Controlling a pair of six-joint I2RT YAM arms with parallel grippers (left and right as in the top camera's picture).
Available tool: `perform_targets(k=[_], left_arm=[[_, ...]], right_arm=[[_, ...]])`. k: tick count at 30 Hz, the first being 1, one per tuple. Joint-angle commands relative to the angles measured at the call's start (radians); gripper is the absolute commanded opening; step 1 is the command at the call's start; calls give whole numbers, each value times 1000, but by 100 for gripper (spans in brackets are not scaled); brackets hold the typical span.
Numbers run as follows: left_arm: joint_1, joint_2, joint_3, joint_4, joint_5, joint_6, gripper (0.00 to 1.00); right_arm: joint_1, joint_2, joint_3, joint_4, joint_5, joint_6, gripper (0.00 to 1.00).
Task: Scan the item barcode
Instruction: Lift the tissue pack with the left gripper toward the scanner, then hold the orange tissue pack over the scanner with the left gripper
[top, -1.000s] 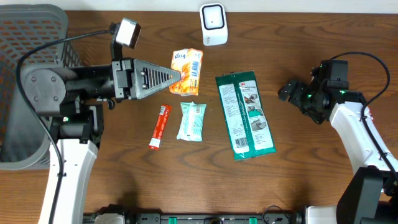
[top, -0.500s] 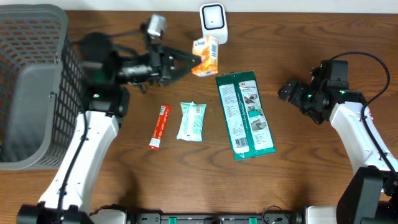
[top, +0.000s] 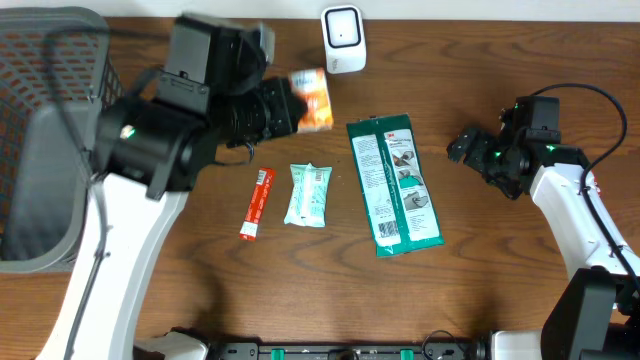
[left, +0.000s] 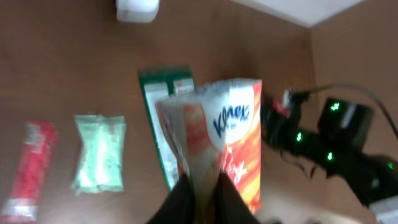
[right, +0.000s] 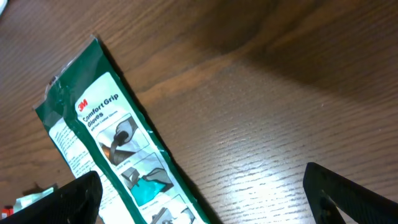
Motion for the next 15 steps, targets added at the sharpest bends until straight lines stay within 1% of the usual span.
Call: perform_targets(k=[1,3,4,7,9,13,15], left_arm=[[-70,135,297,-131,-361,190,7],[-98,232,412,-153,-459,251,7],[-106,265,429,-142,-496,278,7],[-123,379,431,-50,-657,366,7],[-124,451,431,23,-713,433,7],[-124,557,431,155,-726,569,7],[-124,620,431,248,-726,624,7]], right_arm=[[-7,-11,1,2,-3,-8,99],[-7,-11,1,3,-3,-8,99],[-7,-11,1,2,-3,-8,99],[-7,-11,1,2,-3,-8,99],[-7,-11,1,3,-4,-8,99],[-7,-11,1,2,-3,-8,99],[-7,-11,1,2,-3,-8,99]])
